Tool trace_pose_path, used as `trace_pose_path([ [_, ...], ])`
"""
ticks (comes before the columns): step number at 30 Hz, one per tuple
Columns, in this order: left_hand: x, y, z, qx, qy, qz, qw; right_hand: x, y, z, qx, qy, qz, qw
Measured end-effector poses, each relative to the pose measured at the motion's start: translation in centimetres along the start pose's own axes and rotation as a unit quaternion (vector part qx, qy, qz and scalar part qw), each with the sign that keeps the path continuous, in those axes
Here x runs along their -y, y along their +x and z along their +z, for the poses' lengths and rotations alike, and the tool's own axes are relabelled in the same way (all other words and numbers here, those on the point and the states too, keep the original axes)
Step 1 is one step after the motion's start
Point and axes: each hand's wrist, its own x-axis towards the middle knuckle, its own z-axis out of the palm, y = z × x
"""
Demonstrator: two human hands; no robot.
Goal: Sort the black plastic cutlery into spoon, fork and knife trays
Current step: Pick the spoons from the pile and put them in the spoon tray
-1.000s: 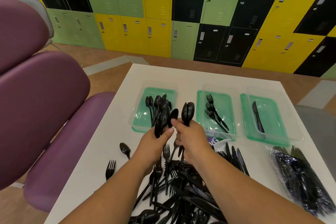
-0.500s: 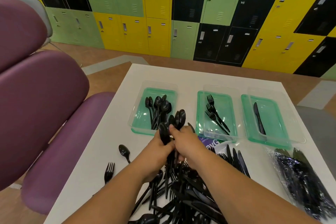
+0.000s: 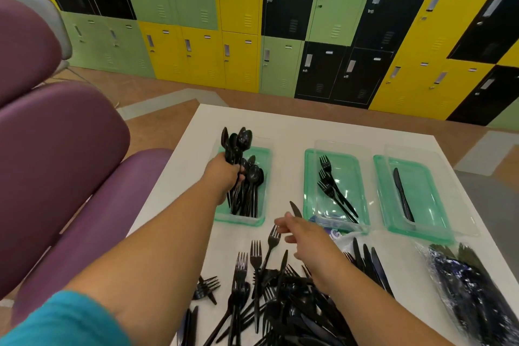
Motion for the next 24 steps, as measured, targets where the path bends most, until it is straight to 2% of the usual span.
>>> trace_pose_path([
  [3,-0.1,1.6,0.8,-0.003,0.060,-0.038,0.997,-0.7,0.0,-0.4,-0.008,-0.012,-0.002,1.000],
  [4,0.1,1.9,0.8,0.004,0.146,-0.049,0.988,-0.9,0.0,-0.5,-0.011,-0.016,0.000,1.000],
  [6,0.5,2.0,0.7,-0.004,0.363,-0.056,0.930,-1.3,0.1,-0.8,-0.021,-0.017,-0.002,1.000],
  [8,0.5,1.5,0.5,-0.010,0.441,-0.049,0.896,-1.7,0.3,-1.2,-0.030,-0.018,-0.003,0.999],
  [13,1.0,1.0,-0.2,-0.062,0.427,0.000,0.902,-1.7,0.3,-1.1,-0.034,-0.016,-0.006,0.999],
  [16,1.6,-1.5,-1.8,-0.096,0.304,0.076,0.945,-1.4,0.2,-0.9,-0.036,-0.011,-0.016,0.999],
  [18,2.8,-4.2,-3.4,-0.122,0.247,0.114,0.955,-1.4,0.0,-0.7,-0.034,-0.016,-0.028,0.999],
  [20,4.7,-6.4,-4.9,-0.132,0.286,0.116,0.942,-1.6,-0.3,-0.5,-0.028,-0.027,-0.043,0.998],
  [24,8.8,-8.8,-6.5,-0.066,0.455,-0.023,0.888,-2.1,-1.1,0.5,-0.005,-0.045,-0.048,0.998],
])
